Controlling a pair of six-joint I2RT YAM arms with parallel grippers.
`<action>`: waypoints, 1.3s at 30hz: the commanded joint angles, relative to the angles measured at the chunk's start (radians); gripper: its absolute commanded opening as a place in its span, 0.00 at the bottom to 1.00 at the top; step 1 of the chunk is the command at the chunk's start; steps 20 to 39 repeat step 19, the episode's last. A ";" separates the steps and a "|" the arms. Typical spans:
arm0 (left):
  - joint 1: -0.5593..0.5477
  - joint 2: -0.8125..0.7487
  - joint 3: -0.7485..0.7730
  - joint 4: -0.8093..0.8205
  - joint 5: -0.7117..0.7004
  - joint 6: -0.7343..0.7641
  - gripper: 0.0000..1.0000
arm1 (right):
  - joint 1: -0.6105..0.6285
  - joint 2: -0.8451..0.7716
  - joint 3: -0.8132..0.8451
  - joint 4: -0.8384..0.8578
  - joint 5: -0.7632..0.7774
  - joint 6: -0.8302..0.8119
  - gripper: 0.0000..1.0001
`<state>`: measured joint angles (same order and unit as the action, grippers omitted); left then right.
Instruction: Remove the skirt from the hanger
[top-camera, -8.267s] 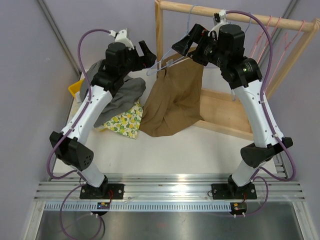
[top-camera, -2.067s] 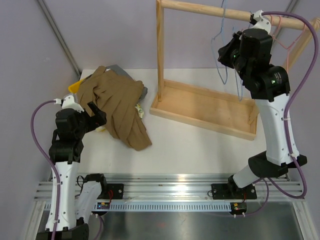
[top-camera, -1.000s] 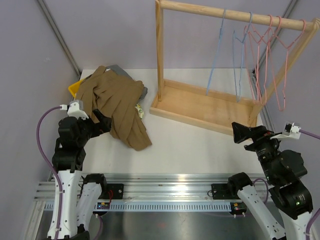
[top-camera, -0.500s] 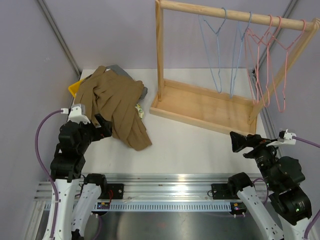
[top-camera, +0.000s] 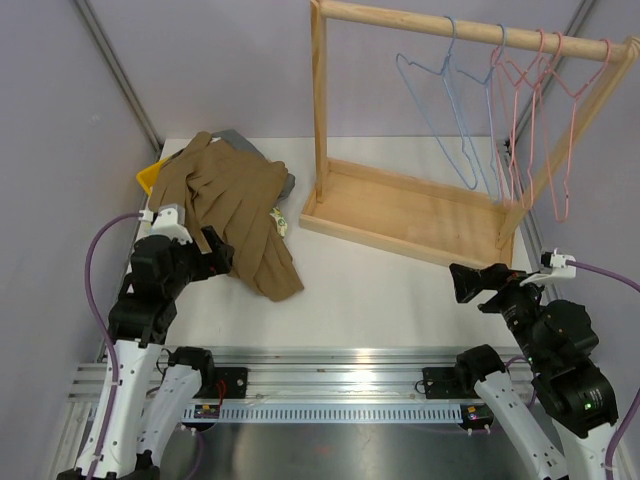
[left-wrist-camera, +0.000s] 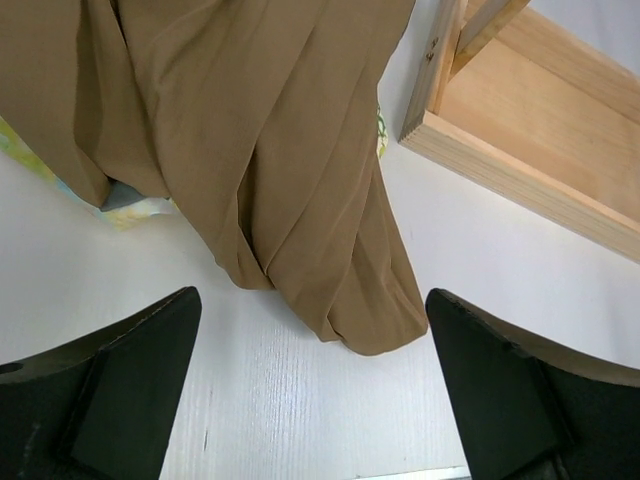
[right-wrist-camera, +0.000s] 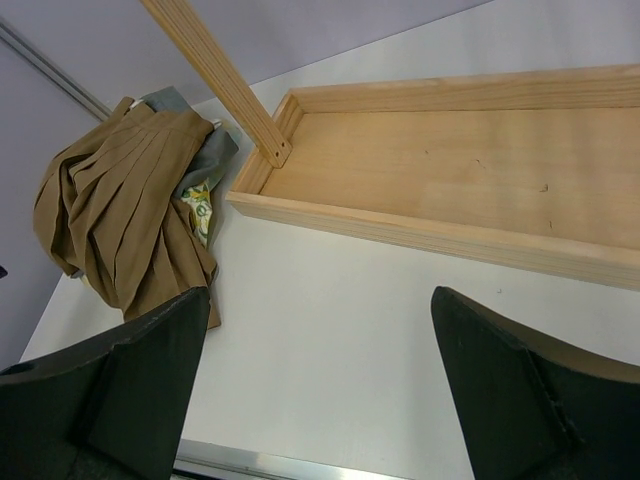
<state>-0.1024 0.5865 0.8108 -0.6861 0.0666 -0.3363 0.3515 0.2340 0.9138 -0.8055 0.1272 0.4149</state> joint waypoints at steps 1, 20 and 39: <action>-0.032 0.019 -0.012 0.033 -0.017 0.008 0.99 | -0.002 -0.010 -0.004 0.040 -0.012 -0.019 0.99; -0.063 0.010 -0.041 0.072 -0.048 0.014 0.99 | -0.003 -0.067 -0.015 0.066 -0.072 -0.050 1.00; -0.063 0.010 -0.041 0.072 -0.048 0.014 0.99 | -0.003 -0.067 -0.015 0.066 -0.072 -0.050 1.00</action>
